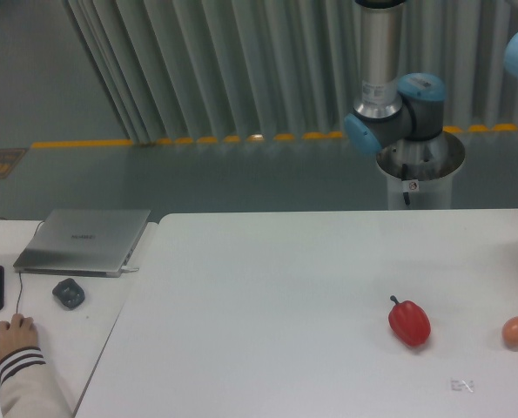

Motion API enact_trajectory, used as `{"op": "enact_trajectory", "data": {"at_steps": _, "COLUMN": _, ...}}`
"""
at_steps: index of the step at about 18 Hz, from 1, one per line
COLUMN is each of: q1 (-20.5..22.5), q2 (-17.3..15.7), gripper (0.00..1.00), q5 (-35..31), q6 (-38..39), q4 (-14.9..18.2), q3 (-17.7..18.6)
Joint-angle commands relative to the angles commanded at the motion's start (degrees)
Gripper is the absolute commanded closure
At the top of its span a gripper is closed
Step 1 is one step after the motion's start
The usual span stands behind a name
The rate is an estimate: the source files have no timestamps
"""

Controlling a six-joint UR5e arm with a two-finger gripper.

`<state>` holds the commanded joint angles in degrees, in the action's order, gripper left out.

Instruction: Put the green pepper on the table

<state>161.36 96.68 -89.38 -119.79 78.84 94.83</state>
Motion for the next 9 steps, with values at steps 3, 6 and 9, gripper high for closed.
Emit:
{"op": "enact_trajectory", "data": {"at_steps": 3, "q1": 0.27, "q2": -0.18, "gripper": 0.00, "q5": 0.00, "q6": 0.00, "q4": 0.00, "q3": 0.00}}
{"op": "enact_trajectory", "data": {"at_steps": 6, "q1": 0.36, "q2": -0.18, "gripper": 0.00, "q5": 0.09, "q6": 0.00, "q4": 0.00, "q3": 0.00}}
{"op": "enact_trajectory", "data": {"at_steps": 9, "q1": 0.44, "q2": -0.17, "gripper": 0.00, "q5": 0.00, "q6": 1.05, "q4": -0.09, "q3": 0.44}}
